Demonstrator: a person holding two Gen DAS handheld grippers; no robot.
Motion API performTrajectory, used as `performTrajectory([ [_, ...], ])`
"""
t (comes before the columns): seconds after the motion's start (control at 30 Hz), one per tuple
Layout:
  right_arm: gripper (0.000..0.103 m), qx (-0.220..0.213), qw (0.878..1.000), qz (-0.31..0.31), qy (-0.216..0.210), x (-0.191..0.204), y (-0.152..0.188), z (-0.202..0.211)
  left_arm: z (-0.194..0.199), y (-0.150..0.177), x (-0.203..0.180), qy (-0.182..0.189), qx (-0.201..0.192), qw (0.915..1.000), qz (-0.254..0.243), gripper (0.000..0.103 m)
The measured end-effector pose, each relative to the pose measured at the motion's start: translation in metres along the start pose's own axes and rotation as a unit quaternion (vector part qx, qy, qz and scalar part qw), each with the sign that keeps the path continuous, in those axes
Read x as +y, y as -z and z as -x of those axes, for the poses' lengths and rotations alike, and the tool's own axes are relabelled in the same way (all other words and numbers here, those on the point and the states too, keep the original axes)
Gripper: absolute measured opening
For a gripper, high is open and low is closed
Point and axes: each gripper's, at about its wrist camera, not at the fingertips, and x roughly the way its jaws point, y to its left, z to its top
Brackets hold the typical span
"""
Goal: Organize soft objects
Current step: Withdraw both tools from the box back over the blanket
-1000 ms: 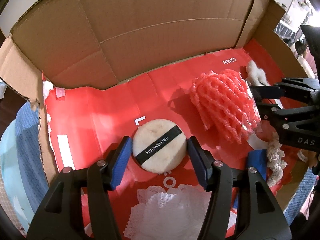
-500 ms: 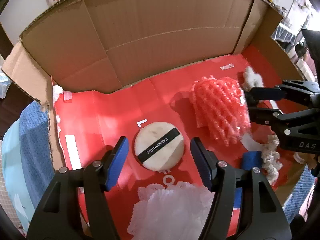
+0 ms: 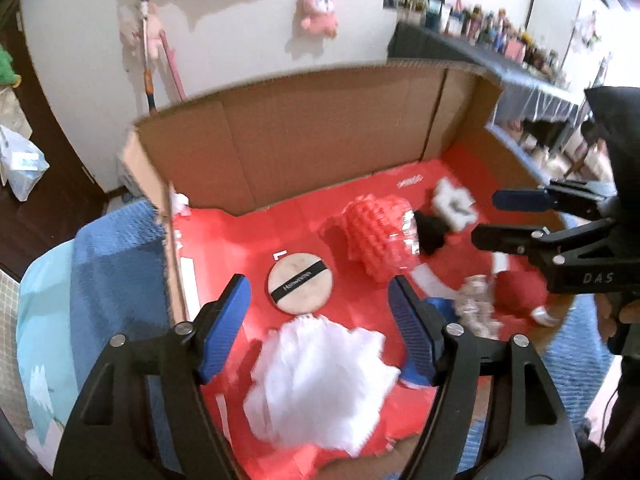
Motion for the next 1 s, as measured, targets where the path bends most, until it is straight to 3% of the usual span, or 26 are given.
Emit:
performTrajectory([
  [0.27,0.082,-0.063,0.998,0.027,0.017,0.031,0.024,0.072,0.069,0.034,-0.024,-0.011,-0.098,0.9949,0.023,0.084],
  [0.47,0.102,-0.133,0.989,0.051,0.044,0.055,0.065,0.130,0.119,0.084,-0.052,-0.033,-0.178,0.9832,0.023,0.093],
  [0.87,0.103,-0.225,0.968,0.047,0.097,0.076,0.176,0.175,0.134,0.170,-0.093,-0.031,-0.236,0.9703,0.042,0.097],
  [1.0,0.103,-0.247,0.961,0.037,0.116,0.076,0.206,0.174,0.128,0.185,-0.100,-0.058,-0.244,0.9669,0.049,0.097],
])
